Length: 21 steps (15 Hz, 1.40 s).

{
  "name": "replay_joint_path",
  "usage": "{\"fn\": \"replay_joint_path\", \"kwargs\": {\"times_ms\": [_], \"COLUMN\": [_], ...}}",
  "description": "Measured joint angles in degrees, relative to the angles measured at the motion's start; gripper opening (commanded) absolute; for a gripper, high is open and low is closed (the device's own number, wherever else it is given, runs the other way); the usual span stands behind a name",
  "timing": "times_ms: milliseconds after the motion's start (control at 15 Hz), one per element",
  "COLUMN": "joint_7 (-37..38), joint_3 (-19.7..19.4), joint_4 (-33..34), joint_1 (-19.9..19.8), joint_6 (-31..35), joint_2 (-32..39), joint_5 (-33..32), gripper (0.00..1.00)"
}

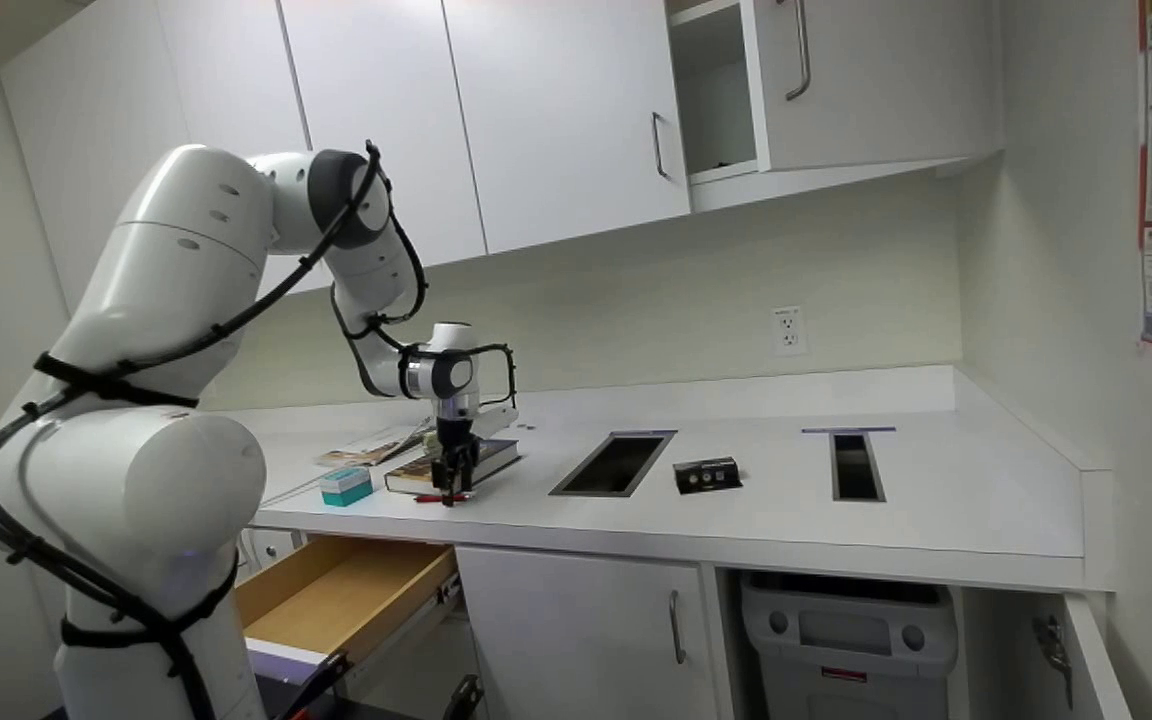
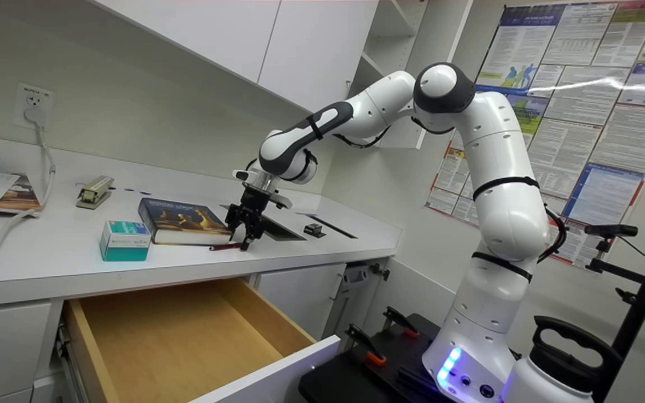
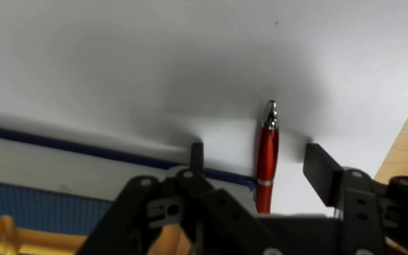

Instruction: Put the pen in the open drawer

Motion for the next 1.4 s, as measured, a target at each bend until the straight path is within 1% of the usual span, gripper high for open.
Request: {"fn": "replay_joint_path", "kwargs": {"times_ms": [67, 133, 200, 333, 400, 467, 533, 800, 933, 1133, 1267, 1400], "joint_7": [0.0, 0.0, 0.0, 0.0, 0.0, 0.0, 0.0, 0.2, 1.0, 4.3, 7.8, 10.2], "joint_3": [0.0, 0.0, 0.0, 0.0, 0.0, 0.0, 0.0, 0.0, 0.0, 0.0, 0.0, 0.3], "joint_4": [0.1, 0.3, 0.4, 0.6, 0.7, 0.7, 0.7, 0.6, -0.4, -4.3, -8.0, -11.9], "joint_1": [0.0, -0.1, -0.1, -0.2, -0.3, -0.4, -0.5, -0.6, -0.6, -0.5, -0.1, 0.5], "joint_6": [0.0, 0.0, 0.0, 0.0, 0.0, 0.0, 0.0, 0.0, 0.0, -0.9, -2.3, -3.6], "joint_2": [0.0, 0.0, 0.0, 0.0, 0.0, 0.0, 0.0, -0.4, -1.9, -6.6, -10.2, -13.4], "joint_5": [0.0, 0.0, 0.0, 0.0, 0.0, 0.0, 0.0, 0.0, 0.0, -1.2, -2.6, -2.5], "gripper": [0.34, 0.27, 0.18, 0.05, 0.01, 0.01, 0.04, 0.04, 0.04, 0.04, 0.04, 0.04]}}
